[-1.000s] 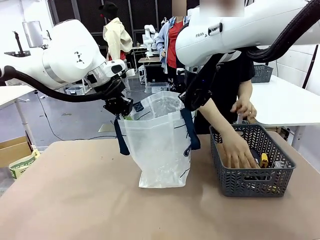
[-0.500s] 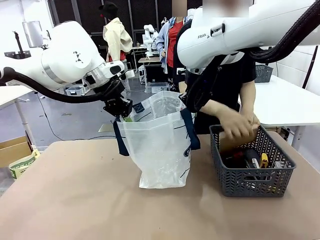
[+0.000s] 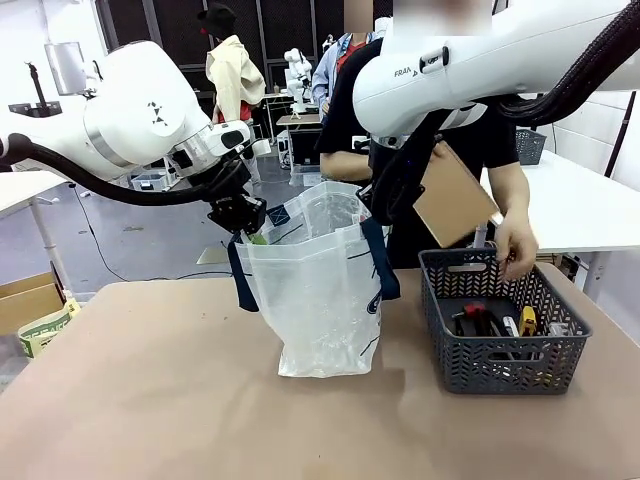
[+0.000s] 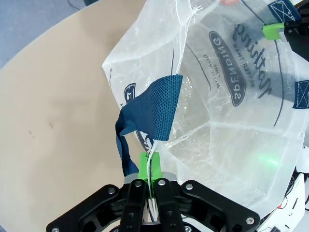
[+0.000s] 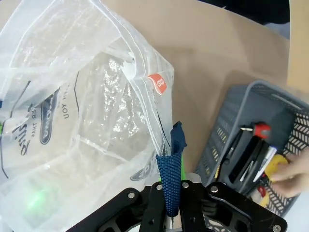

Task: Transfer purchased items from the store into the shopping bag.
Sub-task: Open the Reusable shopping bag in the center of the table, then move the Reusable shopping bag to the right side of the table.

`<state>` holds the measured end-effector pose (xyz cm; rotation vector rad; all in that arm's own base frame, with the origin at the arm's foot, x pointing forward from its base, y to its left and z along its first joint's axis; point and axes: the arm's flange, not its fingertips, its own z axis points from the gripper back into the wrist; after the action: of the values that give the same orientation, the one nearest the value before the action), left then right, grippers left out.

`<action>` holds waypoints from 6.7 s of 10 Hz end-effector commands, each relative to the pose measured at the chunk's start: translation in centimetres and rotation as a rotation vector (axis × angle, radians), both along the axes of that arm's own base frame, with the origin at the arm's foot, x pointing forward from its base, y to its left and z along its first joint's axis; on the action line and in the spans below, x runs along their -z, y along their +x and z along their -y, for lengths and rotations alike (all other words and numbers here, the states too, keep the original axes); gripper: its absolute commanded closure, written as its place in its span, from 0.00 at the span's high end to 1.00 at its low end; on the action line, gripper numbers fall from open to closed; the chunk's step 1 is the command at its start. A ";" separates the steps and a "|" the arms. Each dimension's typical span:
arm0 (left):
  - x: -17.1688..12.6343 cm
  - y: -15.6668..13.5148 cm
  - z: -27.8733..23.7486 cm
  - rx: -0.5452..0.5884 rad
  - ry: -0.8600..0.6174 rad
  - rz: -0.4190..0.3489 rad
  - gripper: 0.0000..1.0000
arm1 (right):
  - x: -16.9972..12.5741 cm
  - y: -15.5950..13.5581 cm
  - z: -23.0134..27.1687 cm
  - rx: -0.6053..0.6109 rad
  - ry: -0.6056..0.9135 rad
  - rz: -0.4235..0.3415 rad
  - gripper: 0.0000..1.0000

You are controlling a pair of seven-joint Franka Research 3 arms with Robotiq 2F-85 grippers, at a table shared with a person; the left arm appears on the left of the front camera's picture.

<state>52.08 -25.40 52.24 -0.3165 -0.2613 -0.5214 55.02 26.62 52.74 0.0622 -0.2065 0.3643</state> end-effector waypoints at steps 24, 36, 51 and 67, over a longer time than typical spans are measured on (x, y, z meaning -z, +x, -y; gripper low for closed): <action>-0.2 0.2 -1.7 -0.039 -0.030 -0.031 0.00 | 0.0 -0.1 0.2 0.002 -0.017 -0.026 0.00; -0.2 0.2 -1.7 -0.039 -0.030 -0.031 0.00 | 0.0 -0.1 0.2 0.002 -0.017 -0.026 0.00; -0.2 0.2 -1.7 -0.039 -0.030 -0.031 0.00 | 0.0 -0.1 0.2 0.002 -0.017 -0.026 0.00; -0.2 0.2 -1.7 -0.039 -0.030 -0.031 0.00 | 0.0 -0.1 0.2 0.002 -0.017 -0.026 0.00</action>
<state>52.25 -23.86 52.41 -0.3462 -0.2437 -0.4862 54.92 26.54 52.82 0.0509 -0.1762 0.3655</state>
